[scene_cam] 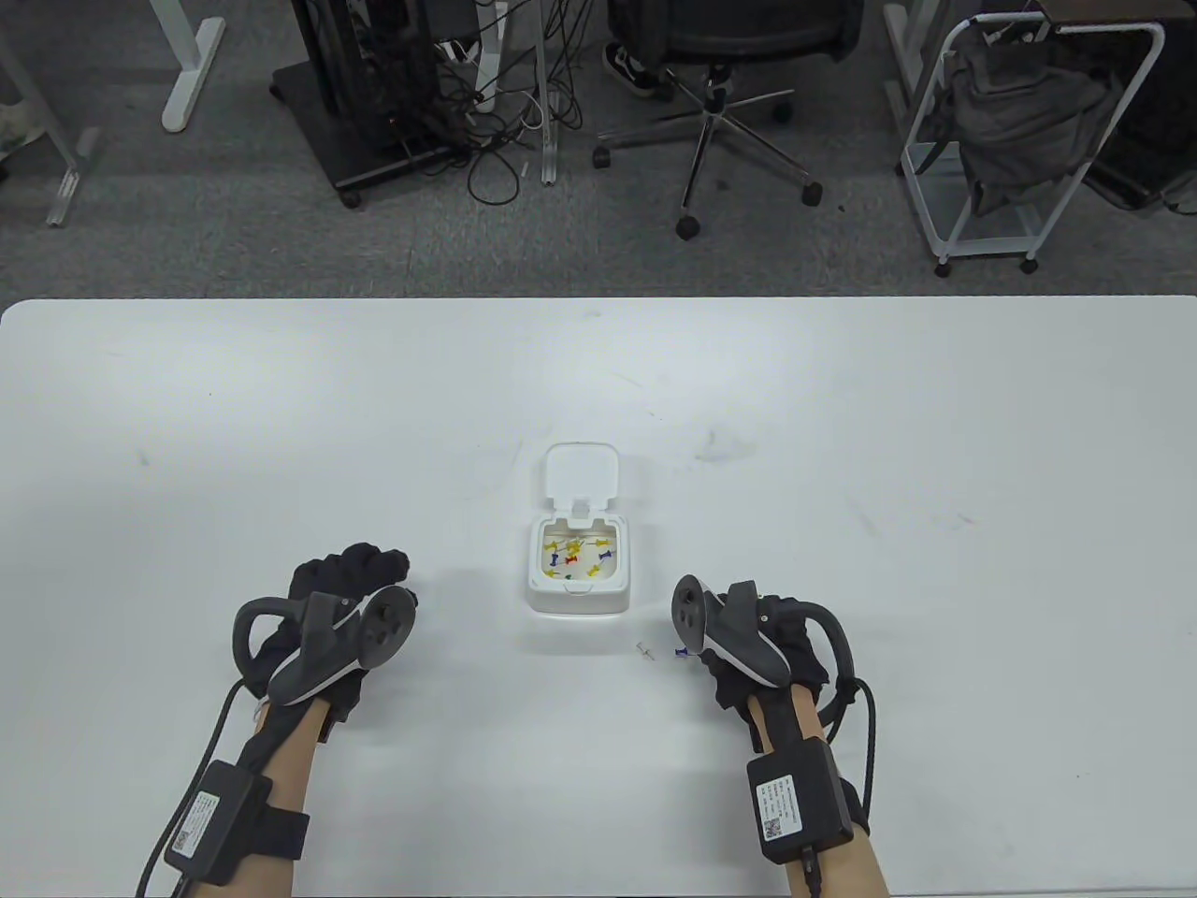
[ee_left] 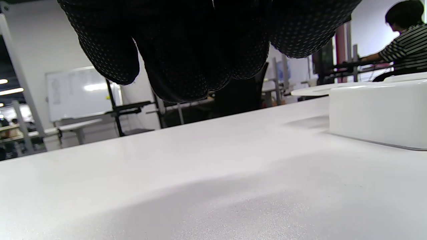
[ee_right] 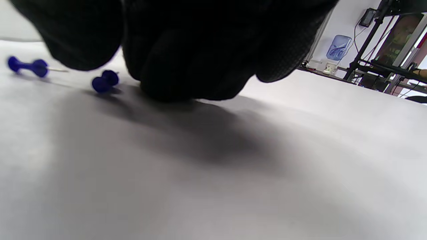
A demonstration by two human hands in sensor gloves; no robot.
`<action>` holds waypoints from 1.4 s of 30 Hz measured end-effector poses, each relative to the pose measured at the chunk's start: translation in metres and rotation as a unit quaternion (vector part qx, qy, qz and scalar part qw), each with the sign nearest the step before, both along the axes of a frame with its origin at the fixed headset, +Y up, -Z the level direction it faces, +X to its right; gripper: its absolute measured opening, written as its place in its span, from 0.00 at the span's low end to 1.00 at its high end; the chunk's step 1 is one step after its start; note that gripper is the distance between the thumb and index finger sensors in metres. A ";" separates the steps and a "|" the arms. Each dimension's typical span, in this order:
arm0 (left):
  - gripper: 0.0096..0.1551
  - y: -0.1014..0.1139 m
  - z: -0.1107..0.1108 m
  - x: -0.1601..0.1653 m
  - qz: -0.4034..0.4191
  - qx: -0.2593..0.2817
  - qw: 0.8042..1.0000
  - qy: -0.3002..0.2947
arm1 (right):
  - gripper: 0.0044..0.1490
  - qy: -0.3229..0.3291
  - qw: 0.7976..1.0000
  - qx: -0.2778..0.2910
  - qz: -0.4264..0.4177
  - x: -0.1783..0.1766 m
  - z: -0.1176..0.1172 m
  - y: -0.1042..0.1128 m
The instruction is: Press to open box and store push pins
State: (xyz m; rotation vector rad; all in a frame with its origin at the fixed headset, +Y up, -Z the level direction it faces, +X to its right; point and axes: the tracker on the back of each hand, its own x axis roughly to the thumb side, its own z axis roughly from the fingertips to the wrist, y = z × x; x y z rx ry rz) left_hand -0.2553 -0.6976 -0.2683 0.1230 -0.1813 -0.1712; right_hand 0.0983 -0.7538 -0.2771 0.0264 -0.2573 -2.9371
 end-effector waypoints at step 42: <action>0.28 -0.001 -0.004 0.000 -0.001 -0.006 1.000 -0.001 | 0.25 0.041 0.996 0.085 -0.009 -0.046 -0.043 0.057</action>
